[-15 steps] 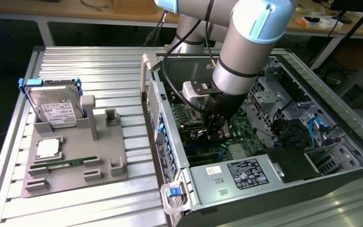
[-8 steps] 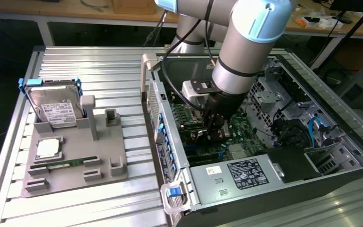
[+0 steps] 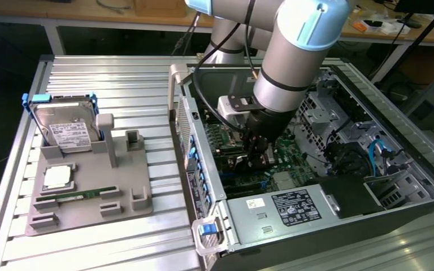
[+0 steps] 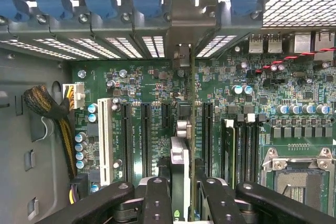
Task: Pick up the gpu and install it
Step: 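Insert the gpu into the slot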
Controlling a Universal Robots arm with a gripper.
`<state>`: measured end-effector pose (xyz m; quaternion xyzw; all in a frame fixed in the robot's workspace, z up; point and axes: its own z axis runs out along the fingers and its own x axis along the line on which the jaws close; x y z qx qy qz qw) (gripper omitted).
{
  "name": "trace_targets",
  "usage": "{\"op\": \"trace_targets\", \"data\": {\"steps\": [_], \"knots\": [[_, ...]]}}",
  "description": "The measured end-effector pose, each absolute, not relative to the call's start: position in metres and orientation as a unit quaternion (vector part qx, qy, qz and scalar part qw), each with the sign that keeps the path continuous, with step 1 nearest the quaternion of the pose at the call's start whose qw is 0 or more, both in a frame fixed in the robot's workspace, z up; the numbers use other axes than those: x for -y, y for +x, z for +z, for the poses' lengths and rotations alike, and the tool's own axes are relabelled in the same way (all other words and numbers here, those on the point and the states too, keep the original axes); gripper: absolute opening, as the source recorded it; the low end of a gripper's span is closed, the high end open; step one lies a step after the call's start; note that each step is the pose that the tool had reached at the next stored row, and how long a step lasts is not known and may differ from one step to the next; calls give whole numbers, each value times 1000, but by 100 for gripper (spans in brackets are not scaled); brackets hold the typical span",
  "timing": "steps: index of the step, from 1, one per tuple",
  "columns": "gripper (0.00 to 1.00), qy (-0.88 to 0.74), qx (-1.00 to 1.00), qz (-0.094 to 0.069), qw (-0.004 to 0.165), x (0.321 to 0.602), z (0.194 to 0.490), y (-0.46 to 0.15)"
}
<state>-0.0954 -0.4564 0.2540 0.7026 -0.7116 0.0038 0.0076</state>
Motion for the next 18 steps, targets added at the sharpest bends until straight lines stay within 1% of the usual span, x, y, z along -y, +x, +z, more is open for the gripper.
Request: {"op": "trace_targets", "data": {"steps": [18], "knots": [[27, 703, 712, 4, 8, 453, 254, -95]]}}
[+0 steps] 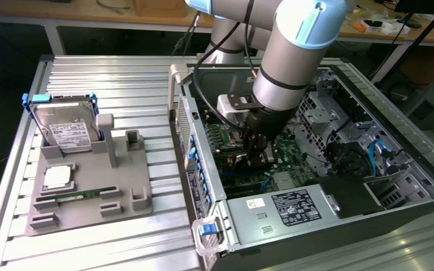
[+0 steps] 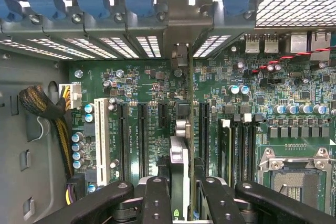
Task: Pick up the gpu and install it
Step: 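Insert the gpu into the slot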
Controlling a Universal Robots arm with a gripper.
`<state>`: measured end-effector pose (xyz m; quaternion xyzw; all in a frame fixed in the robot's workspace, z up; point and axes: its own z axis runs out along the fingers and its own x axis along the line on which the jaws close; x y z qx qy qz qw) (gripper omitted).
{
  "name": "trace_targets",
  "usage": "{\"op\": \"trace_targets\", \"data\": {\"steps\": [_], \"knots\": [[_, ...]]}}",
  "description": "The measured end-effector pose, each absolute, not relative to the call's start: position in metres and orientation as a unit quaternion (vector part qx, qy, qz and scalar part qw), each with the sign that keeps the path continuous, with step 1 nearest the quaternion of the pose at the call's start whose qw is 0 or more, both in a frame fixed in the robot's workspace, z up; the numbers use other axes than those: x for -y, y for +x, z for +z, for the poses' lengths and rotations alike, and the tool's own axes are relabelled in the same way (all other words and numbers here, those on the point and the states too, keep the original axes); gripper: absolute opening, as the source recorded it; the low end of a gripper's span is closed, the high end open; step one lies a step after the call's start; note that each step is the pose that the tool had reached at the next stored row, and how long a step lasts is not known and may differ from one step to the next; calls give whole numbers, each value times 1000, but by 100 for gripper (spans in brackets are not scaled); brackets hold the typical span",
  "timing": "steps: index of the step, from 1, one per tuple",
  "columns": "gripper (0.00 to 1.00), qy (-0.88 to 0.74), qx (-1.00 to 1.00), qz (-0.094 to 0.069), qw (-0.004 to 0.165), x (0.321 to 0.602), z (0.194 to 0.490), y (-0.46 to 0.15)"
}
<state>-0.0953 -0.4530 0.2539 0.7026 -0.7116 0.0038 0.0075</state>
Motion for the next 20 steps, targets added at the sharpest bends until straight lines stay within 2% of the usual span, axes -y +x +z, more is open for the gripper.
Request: {"op": "trace_targets", "data": {"steps": [20], "knots": [[27, 703, 712, 4, 8, 453, 250, -95]]}}
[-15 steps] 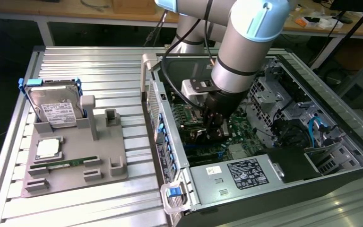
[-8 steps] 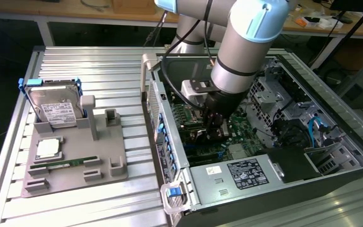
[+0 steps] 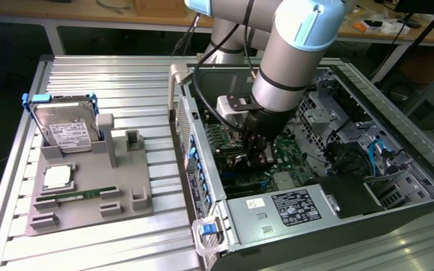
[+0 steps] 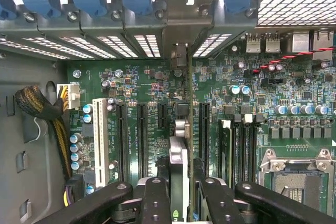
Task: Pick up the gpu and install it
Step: 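Insert the gpu into the slot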
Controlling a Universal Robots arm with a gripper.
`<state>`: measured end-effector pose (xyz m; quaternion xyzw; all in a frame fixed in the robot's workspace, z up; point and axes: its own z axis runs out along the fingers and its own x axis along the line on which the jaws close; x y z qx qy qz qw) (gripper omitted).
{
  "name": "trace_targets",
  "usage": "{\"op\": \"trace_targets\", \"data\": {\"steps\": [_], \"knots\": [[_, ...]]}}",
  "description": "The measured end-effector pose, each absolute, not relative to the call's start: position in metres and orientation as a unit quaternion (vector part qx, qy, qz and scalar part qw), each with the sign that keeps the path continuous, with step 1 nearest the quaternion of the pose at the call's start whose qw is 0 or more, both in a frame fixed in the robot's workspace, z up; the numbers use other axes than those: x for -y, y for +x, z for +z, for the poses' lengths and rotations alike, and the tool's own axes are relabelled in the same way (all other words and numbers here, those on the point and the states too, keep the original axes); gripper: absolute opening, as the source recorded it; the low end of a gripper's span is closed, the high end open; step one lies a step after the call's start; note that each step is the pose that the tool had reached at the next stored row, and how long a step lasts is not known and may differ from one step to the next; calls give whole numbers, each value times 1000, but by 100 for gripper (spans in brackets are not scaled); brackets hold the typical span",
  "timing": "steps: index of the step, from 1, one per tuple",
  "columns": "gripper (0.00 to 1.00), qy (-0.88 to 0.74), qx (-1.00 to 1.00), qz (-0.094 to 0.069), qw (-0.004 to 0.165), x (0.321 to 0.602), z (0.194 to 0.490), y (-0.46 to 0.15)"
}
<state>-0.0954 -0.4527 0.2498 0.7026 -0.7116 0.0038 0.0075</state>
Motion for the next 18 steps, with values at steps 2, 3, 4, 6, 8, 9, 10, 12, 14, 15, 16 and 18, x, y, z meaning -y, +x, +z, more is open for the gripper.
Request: {"op": "trace_targets", "data": {"steps": [2, 3, 4, 6, 8, 9, 10, 12, 14, 15, 16, 18], "knots": [[27, 703, 712, 4, 7, 452, 250, -95], [27, 703, 712, 4, 8, 452, 250, -95], [27, 703, 712, 4, 7, 452, 250, -95], [27, 703, 712, 4, 8, 451, 250, -95], [27, 703, 712, 4, 8, 451, 250, -95], [27, 703, 712, 4, 8, 451, 250, -95], [27, 703, 712, 4, 8, 451, 250, -95], [27, 703, 712, 4, 7, 450, 250, -95], [27, 703, 712, 4, 7, 450, 251, -95], [27, 703, 712, 4, 7, 450, 251, -95], [27, 703, 712, 4, 7, 450, 252, -95], [27, 703, 712, 4, 7, 450, 253, -95]]}}
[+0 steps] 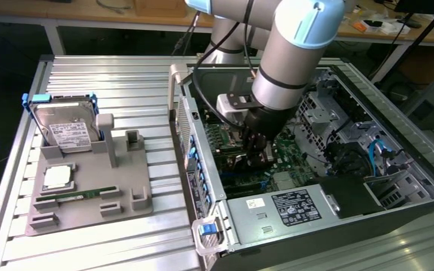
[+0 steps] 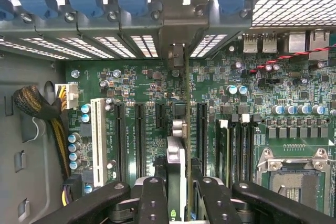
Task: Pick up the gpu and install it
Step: 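Insert the gpu into the slot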
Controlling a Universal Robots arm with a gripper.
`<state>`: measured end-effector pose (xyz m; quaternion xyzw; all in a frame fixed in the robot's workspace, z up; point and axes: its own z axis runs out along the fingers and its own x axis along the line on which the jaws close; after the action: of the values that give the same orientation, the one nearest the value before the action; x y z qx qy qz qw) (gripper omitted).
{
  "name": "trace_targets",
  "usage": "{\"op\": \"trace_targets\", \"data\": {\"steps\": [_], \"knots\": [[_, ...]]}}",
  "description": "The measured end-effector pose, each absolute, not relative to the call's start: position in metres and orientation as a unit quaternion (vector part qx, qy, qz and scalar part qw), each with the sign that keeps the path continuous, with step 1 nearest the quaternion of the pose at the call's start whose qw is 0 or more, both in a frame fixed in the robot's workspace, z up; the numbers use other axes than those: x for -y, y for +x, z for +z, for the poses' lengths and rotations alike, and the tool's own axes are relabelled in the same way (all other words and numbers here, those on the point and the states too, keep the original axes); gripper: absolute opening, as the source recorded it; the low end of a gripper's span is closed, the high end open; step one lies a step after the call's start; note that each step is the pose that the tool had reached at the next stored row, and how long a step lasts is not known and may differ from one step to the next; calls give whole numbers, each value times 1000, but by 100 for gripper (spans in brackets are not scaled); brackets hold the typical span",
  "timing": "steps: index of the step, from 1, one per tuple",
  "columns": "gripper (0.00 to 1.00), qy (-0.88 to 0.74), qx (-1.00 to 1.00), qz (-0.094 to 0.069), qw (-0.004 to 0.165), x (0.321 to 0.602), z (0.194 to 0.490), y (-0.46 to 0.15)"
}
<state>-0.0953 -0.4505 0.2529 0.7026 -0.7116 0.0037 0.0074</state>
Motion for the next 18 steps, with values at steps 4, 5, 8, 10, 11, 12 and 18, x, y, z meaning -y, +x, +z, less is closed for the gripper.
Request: {"op": "trace_targets", "data": {"steps": [4, 5, 8, 10, 11, 12, 18], "knots": [[27, 703, 712, 3, 7, 451, 253, -95], [27, 703, 712, 2, 6, 451, 254, -95], [27, 703, 712, 1, 4, 451, 253, -95], [27, 703, 712, -1, 3, 450, 253, -95], [27, 703, 712, -1, 3, 450, 253, -95], [27, 703, 712, -1, 3, 450, 253, -95], [27, 703, 712, -1, 3, 451, 253, -96]]}}
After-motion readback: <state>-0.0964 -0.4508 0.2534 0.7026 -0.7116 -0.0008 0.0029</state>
